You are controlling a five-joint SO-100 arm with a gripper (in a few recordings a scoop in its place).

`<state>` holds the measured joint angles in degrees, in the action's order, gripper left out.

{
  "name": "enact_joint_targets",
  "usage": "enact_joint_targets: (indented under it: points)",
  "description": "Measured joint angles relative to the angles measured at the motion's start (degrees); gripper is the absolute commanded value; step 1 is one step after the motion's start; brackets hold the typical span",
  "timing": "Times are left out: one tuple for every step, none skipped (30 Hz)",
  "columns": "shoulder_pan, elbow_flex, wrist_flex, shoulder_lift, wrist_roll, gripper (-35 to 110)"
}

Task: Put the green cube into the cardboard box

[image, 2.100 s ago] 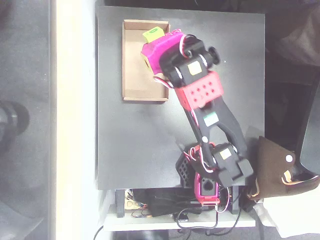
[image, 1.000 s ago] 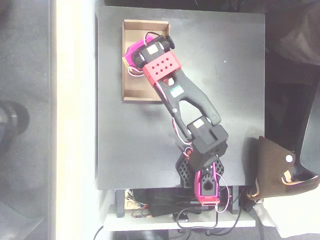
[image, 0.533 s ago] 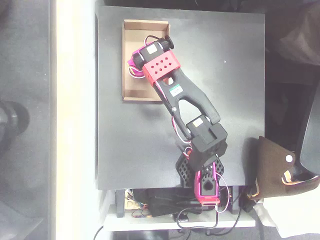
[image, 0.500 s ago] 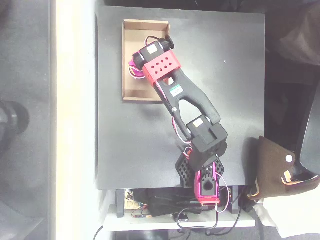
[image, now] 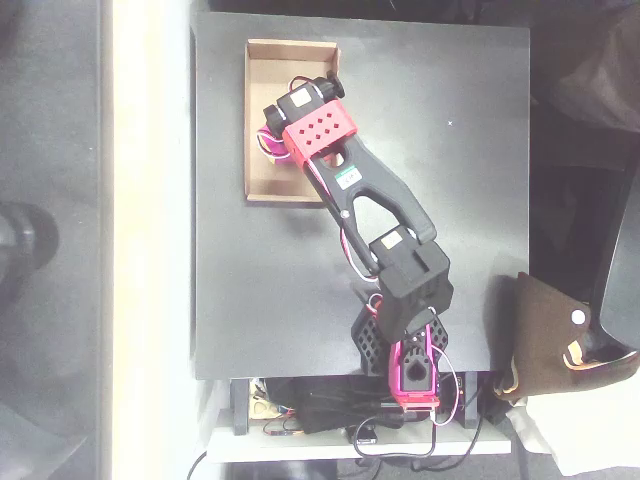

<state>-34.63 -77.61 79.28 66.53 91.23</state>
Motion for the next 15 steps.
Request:
enact_joint_targets:
  points:
    - [0.0,0.0,0.0,0.0,0.0,5]
    - [0.0,0.0,0.0,-0.1,0.0,5]
    - [0.0,0.0,0.0,-0.7,0.0,5]
    - [0.0,0.0,0.0,-1.1,0.0,5]
    - [0.0,0.0,0.0,-1.2,0.0,5]
    - [0.0,0.0,0.0,-1.2,0.0,5]
    - [0.0,0.0,0.0,-1.2,0.0,5]
    - [0.0,0.0,0.0,-1.3,0.0,5]
    - [0.0,0.0,0.0,-1.4,0.0,5]
    - [0.0,0.0,0.0,-1.4,0.0,6]
    - [0.0,0.0,0.0,-1.4,0.0,6]
    - [0.0,0.0,0.0,-1.4,0.0,8]
    - [0.0,0.0,0.0,-1.4,0.0,10]
    - [0.0,0.0,0.0,-1.4,0.0,13]
    - [0.0,0.0,0.0,-1.4,0.0,16]
